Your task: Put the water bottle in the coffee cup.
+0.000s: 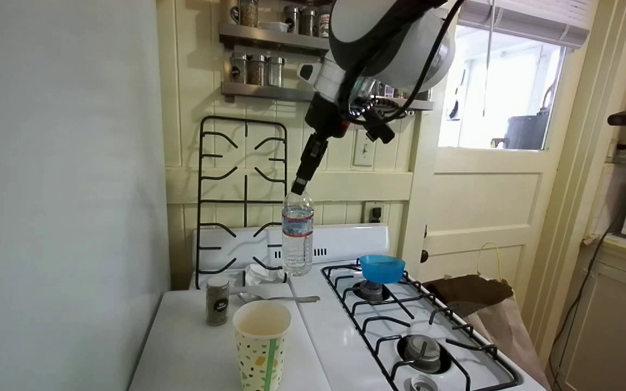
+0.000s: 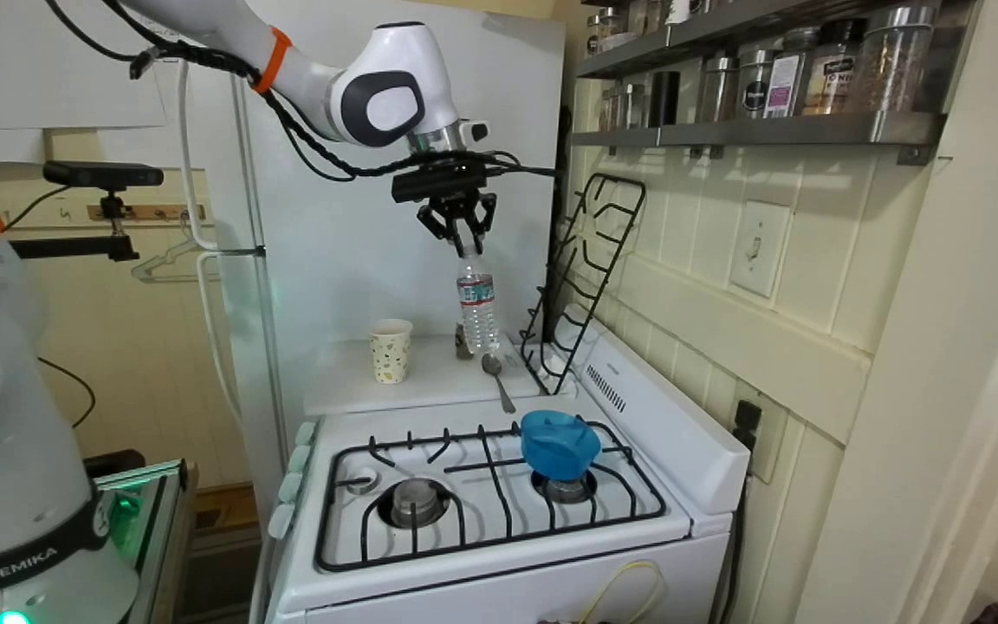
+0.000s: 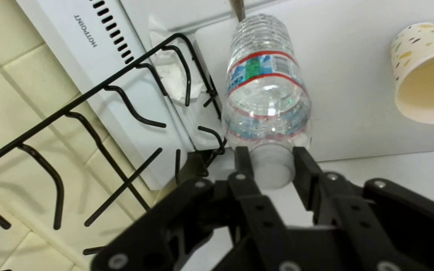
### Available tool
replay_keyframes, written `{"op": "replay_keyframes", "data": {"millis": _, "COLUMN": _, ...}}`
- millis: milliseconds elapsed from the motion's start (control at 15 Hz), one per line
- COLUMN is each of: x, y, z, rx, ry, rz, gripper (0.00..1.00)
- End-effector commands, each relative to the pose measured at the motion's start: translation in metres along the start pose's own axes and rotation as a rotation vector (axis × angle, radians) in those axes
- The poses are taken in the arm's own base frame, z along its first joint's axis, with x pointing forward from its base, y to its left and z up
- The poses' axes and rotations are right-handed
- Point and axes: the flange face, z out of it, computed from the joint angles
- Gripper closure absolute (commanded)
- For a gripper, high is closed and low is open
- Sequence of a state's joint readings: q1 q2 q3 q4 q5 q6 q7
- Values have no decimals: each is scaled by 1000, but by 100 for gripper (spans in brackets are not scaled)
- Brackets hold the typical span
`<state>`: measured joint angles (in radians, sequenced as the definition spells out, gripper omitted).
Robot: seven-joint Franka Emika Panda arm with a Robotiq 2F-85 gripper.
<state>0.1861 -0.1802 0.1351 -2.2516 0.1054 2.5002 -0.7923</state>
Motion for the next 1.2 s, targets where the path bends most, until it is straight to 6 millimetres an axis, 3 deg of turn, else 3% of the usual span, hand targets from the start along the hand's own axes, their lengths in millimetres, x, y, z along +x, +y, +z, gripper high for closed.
{"op": "replay_keyframes", "data": {"millis": 0, "x": 2, "y": -5, "z": 2, "rx": 12, "ry": -9, "rz": -6, "gripper": 68}}
{"op": "replay_keyframes", "data": {"millis": 467, "x": 2, "y": -8, "z": 4, "rx": 20, "ry": -14, "rz": -10, "gripper": 68}}
{"op": "replay_keyframes", "data": {"millis": 533, "x": 2, "y": -8, "z": 4, "rx": 20, "ry": -14, "rz": -10, "gripper": 92}}
{"op": "replay_keyframes", "data": {"millis": 667, "x": -1, "y": -17, "z": -2, "rx": 35, "ry": 9, "rz": -9, "gripper": 92}}
{"op": "replay_keyframes", "data": {"millis": 867, "x": -6, "y": -31, "z": -25, "rx": 26, "ry": 54, "rz": 2, "gripper": 92}}
{"op": "replay_keyframes", "data": {"millis": 1133, "x": -23, "y": -44, "z": -72, "rx": 19, "ry": 136, "rz": 25, "gripper": 92}}
